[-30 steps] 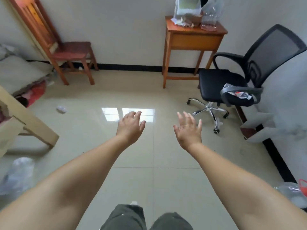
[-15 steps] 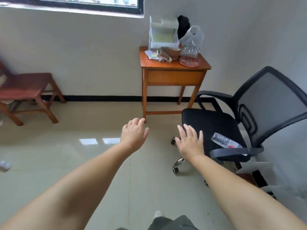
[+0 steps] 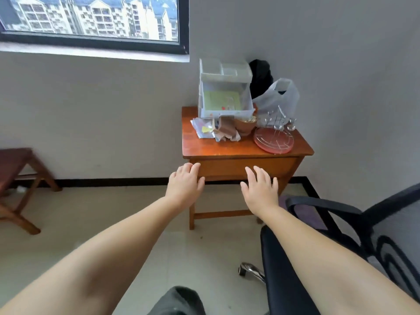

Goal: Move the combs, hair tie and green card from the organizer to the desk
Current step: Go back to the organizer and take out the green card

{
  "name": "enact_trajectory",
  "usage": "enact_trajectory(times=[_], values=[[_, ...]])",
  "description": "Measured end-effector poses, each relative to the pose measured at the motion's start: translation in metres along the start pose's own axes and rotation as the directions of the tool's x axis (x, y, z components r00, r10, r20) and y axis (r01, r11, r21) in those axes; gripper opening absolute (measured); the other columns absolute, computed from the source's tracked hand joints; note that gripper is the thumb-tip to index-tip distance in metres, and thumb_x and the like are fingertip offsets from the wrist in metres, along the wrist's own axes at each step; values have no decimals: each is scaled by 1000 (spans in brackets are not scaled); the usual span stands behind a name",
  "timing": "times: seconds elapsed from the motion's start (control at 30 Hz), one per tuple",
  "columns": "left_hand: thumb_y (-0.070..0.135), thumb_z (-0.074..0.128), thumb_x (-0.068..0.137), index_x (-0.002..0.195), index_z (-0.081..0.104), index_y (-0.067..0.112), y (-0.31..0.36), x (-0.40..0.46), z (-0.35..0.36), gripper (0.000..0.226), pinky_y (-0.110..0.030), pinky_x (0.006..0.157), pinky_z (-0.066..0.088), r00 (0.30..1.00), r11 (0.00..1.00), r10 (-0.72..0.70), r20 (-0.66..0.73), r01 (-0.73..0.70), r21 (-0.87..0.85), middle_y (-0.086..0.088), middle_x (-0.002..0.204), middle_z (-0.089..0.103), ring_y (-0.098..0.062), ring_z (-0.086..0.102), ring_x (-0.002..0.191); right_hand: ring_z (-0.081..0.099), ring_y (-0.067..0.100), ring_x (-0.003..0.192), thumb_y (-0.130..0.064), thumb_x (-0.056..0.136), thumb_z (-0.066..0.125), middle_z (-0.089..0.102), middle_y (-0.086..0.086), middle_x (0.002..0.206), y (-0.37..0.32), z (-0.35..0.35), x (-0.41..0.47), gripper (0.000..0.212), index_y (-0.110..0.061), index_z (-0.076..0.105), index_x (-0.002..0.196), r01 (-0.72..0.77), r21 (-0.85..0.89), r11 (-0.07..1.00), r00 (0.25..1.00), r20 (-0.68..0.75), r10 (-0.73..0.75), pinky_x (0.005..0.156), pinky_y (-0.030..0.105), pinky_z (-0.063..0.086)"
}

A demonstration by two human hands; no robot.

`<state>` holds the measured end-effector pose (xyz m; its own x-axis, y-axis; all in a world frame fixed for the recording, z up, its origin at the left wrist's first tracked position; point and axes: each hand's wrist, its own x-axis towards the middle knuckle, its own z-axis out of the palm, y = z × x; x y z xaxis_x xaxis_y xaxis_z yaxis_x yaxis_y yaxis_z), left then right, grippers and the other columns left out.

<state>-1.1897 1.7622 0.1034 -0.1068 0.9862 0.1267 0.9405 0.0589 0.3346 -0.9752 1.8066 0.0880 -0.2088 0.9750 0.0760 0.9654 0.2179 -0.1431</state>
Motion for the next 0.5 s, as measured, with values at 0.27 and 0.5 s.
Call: enact_trajectory(times=[0.27,0.5], values=[[33,44,89,136,32,20,-11,206,-16,50,-45,98,40,999,999,29,-17,-29,-13,-13,137,45,-34,45,122,23,26,140,-35,96,30,30,11,151,-7,-36,208,51,-15,28,142,40,130,991,992,-124,-24,116,42,20],[31,52,88,143,21,19,-30,316,18,65,-41,99,39,997,997,-73,40,74,-37,-15,146,36,-33,41,128,33,31,134,-34,96,30,22,12,153,-24,-30,370,55,-13,15,146,17,282,959,999,37,-28,104,43,34]])
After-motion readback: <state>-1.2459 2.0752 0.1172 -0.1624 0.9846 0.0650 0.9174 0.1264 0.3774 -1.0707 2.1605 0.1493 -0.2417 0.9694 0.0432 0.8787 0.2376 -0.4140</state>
